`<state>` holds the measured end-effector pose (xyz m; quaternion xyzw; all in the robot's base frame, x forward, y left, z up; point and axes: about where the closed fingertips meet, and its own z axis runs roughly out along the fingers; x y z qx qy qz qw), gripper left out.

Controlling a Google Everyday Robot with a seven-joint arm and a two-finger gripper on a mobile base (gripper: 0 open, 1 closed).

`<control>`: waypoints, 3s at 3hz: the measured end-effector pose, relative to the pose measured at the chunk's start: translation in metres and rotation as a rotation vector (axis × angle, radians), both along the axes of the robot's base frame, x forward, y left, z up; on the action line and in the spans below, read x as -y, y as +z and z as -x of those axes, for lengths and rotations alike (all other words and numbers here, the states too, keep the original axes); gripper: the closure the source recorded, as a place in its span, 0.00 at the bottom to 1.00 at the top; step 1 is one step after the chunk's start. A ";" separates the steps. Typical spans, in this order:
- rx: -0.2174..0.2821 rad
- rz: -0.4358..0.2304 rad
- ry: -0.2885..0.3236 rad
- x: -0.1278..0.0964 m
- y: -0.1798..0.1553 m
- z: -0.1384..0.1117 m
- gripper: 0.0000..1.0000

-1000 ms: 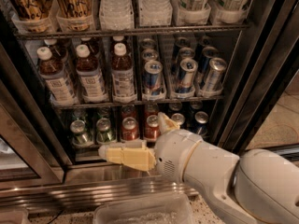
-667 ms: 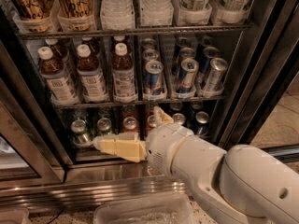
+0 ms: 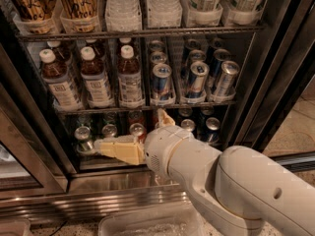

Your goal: Pick blue plastic bottle from middle shelf of fridge

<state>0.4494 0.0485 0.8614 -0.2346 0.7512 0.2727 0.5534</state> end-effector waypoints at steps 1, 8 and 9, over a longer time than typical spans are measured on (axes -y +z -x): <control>0.032 0.066 0.064 -0.011 0.001 0.006 0.00; 0.344 0.062 0.025 -0.105 -0.028 -0.042 0.00; 0.360 0.075 0.036 -0.111 -0.030 -0.044 0.00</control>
Offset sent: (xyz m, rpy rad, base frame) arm 0.0170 0.0252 -0.0173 -0.3408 -0.2102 -0.0079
